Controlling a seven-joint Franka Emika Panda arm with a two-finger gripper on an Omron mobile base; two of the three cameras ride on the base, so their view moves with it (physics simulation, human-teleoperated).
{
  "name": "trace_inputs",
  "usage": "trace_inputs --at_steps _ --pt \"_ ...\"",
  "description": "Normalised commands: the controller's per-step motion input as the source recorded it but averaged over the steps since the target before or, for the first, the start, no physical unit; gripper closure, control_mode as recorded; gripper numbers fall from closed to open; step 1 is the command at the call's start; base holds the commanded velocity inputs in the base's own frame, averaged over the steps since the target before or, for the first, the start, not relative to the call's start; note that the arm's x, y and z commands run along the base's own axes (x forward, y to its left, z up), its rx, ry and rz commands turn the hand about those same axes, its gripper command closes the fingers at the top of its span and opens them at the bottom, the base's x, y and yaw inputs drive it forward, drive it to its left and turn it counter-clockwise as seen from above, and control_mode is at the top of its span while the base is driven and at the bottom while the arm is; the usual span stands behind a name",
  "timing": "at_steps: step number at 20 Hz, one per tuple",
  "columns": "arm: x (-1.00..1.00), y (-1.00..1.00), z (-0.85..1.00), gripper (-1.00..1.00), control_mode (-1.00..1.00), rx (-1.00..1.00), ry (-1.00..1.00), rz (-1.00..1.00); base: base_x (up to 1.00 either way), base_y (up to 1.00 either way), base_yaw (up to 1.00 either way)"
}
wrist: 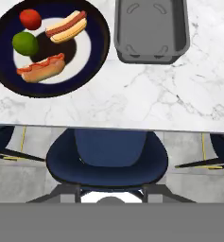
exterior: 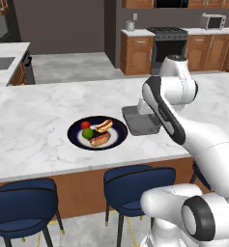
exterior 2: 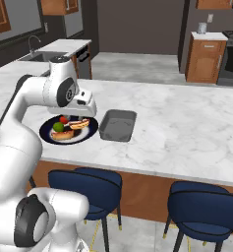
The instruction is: Place one cooked food and one vegetable from the large plate to each tupperware container.
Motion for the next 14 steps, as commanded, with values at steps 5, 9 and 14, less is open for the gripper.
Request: trace_inputs --at_steps 5,9,14 --pt "0.38 0.35 -0.09 -1.0 -1.0 -0.03 0.0 -0.11 0.0 0.0 0.0" --pt "0.96 0.8 -0.32 -1.0 -1.0 -0.06 0.0 -0.45 0.0 0.0 0.0" --pt "0.96 0.59 -0.39 -1.0 -1.0 -0.03 0.0 -0.62 0.0 0.0 0.0"
